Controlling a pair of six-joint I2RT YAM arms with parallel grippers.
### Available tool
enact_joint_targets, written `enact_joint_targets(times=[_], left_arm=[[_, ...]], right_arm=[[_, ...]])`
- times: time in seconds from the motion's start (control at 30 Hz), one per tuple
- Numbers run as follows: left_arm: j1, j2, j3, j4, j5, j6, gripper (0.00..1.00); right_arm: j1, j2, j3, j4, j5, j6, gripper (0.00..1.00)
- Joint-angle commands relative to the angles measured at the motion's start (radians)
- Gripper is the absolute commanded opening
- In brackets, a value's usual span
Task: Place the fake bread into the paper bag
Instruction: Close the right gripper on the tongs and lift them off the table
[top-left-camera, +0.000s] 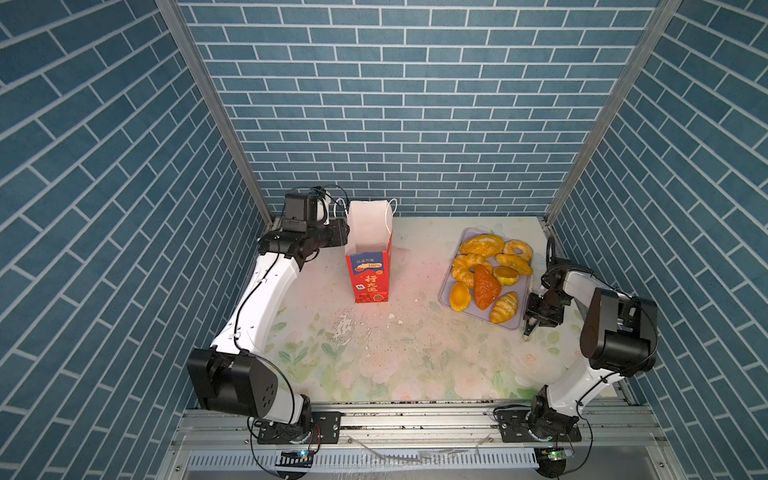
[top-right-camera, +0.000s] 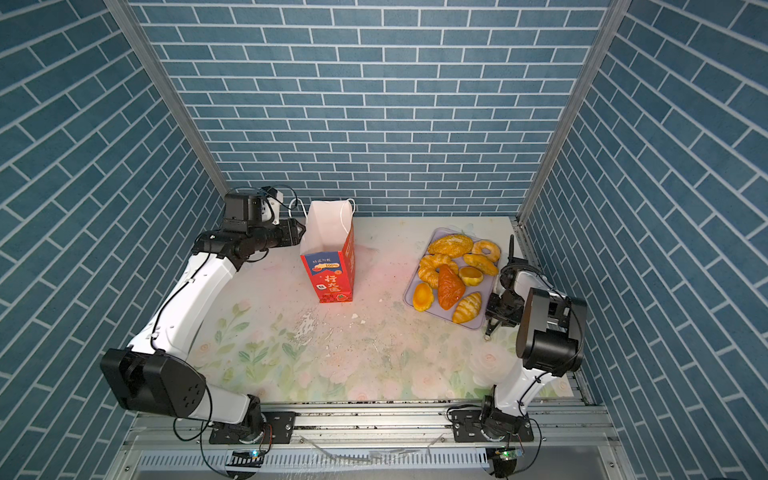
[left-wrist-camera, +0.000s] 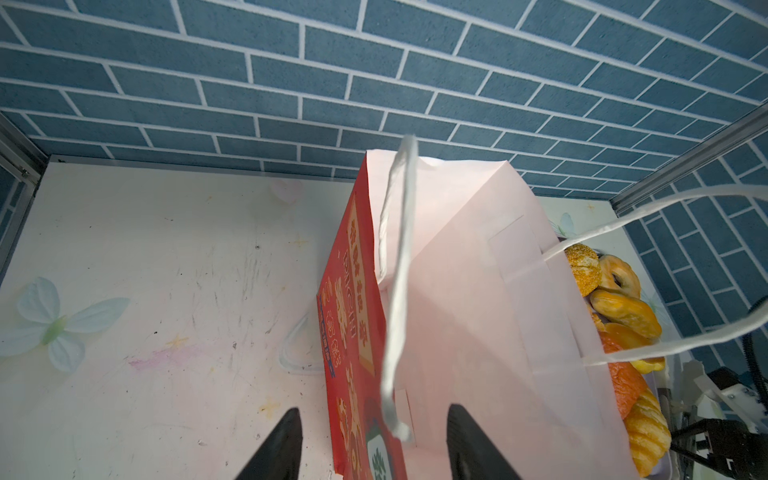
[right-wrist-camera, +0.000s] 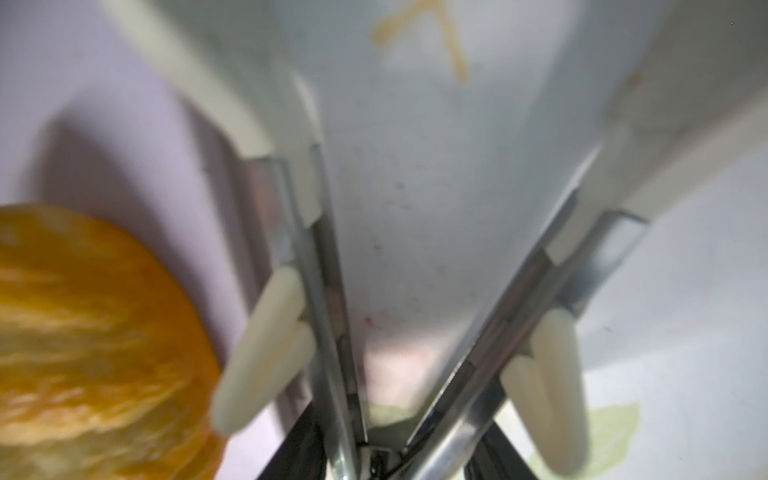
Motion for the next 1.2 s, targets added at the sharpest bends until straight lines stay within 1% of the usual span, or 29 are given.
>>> enact_joint_targets(times=[0.0,0.13,0.33,0.43,0.53,0.67,0.77,0.9,0.93,1.17], left_arm=[[0.005,-0.034,-0.013,0.010,0.003,-0.002,0.57],[0.007,-0.042,-0.011,0.006,0.000,0.002,0.57],[0.007,-0.050,-0.009,0.003,-0.001,0.002,0.57],[0.007,-0.052,-0.009,0.001,0.001,0.003,0.57],[0.007,-0.057,-0.013,0.002,0.004,0.002,0.57],[0.007,-0.060,-0.019,0.006,0.004,0.003,0.57],[0.007,-0.057,-0.017,0.002,0.003,0.006,0.57],[0.008,-0.056,-0.017,-0.001,0.002,0.008,0.57],[0.009,-0.056,-0.016,0.000,0.003,0.008,0.57],[0.014,-0.058,-0.019,-0.002,0.003,0.008,0.57]], right_arm=[[0.042,0.057,-0.008,-0.002,-0.120,-0.121,0.48],[0.054,0.061,-0.001,-0.016,-0.112,-0.145,0.48],[0.048,0.047,-0.002,-0.039,-0.021,-0.121,0.48],[0.034,0.041,-0.004,-0.042,-0.003,-0.072,0.56],[0.022,0.026,-0.012,-0.039,-0.001,0.005,0.60],[0.017,-0.009,-0.046,0.000,-0.024,0.117,0.68],[0.017,-0.015,-0.050,0.000,-0.020,0.154,0.71],[0.013,-0.008,-0.041,-0.033,-0.001,0.133,0.71],[0.010,-0.006,-0.040,-0.041,0.029,0.125,0.71],[-0.024,-0.039,-0.076,-0.059,0.060,0.099,0.71]])
